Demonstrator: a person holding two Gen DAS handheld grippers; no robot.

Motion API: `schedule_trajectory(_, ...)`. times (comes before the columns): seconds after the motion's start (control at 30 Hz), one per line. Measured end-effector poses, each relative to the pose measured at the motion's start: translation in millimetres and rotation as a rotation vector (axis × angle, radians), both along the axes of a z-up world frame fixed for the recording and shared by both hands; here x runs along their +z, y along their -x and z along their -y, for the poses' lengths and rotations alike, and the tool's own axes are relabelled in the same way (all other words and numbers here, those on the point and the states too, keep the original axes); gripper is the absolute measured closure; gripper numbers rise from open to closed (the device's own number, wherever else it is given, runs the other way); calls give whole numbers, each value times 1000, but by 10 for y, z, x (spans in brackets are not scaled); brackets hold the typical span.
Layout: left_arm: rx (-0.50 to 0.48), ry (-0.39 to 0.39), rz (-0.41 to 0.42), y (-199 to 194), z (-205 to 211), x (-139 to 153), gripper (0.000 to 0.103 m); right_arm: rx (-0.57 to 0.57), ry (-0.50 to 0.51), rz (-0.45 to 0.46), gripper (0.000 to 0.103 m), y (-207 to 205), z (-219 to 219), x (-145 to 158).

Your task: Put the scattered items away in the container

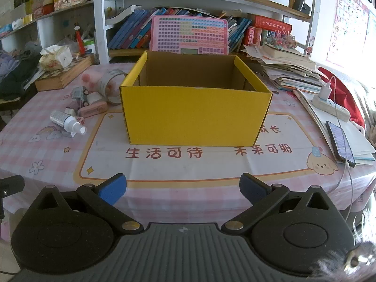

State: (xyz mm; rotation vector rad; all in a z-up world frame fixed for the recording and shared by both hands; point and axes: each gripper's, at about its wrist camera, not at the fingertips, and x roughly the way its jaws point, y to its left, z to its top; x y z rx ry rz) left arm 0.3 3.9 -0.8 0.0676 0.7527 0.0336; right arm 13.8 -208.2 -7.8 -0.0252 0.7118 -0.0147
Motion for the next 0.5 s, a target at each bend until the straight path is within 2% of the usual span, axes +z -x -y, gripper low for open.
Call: schedule_trajectory(0.5, -6, 3, -12, -19, -20, -27, 0, 4, 5, -7, 0, -23, -41, -1)
